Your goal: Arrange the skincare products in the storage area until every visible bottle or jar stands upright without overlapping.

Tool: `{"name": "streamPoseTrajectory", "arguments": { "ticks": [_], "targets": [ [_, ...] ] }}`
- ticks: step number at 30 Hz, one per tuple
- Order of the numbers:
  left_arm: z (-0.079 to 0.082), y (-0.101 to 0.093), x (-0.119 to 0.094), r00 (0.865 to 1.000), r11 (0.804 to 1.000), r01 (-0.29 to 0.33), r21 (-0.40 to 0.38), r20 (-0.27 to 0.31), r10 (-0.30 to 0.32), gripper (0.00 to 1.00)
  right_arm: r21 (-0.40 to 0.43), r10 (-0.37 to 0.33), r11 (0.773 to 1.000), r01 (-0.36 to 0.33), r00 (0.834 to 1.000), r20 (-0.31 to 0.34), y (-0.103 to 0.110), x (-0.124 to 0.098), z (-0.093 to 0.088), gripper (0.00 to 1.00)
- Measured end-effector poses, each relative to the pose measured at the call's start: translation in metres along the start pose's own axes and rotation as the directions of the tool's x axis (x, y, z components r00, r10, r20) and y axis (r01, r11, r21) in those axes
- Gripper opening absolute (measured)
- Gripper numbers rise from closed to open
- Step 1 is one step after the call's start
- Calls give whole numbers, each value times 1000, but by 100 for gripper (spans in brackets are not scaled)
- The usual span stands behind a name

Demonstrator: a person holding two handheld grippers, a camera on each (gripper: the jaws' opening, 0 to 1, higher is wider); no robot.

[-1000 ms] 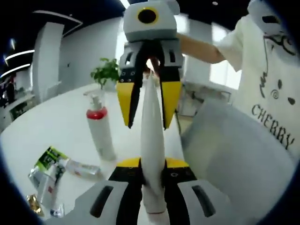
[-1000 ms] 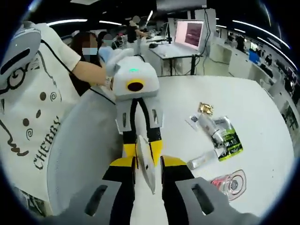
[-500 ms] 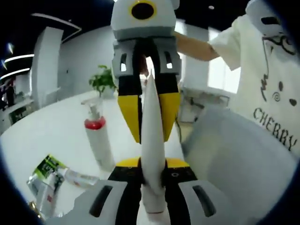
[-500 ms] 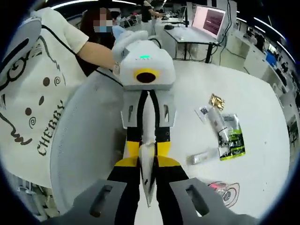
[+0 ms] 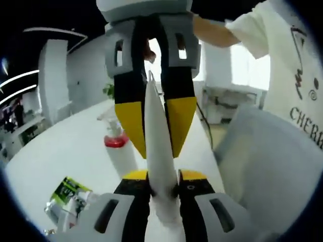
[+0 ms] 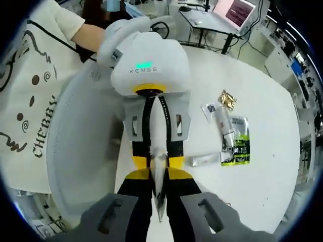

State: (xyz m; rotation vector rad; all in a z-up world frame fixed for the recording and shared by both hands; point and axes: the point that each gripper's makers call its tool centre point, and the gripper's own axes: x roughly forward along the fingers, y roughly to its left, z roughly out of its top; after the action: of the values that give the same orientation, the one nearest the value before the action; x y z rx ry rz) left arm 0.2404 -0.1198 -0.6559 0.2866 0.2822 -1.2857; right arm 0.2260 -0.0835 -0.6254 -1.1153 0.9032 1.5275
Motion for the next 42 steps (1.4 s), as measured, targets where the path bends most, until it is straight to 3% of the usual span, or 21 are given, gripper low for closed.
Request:
{"name": "streamPoseTrajectory", "arguments": {
  "ticks": [3,7,11,17,28,33,38,42],
  "targets": [
    [4,10,-1,999,999,-38,11,26,38,19,-13,-6,1000,5,999,-35,-7,1,-1,8],
    [3,16,-6,998,998,-60,-1,3,60,21,-28,-22,999,19,996,-81,-20,3,-5,8],
    [-10,27,-5,996,997,-79,-23,-40,78,23,-21,-20,1000,18,994,-107,-30,7,-9,8],
    [-28,43,-7,989,991,-129,-42,-83,125,17,-13,-35,999,33,991,-126,-44,7,-12,8],
    [-40,61,-4,979,984,-167,-57,-124,159,13,44,-45,998,51,989,-142,-64,11,-20,8],
    [-46,70,-5,970,976,-206,-65,-142,195,0,78,-68,994,79,988,-137,-91,9,-24,8],
    [-44,75,-3,971,974,-212,-78,-131,201,7,117,-42,992,57,991,-127,-113,8,-28,8],
    [-34,74,-1,977,979,-194,-56,-96,188,13,128,-30,991,46,991,-129,-136,10,-31,9]
  ]
}}
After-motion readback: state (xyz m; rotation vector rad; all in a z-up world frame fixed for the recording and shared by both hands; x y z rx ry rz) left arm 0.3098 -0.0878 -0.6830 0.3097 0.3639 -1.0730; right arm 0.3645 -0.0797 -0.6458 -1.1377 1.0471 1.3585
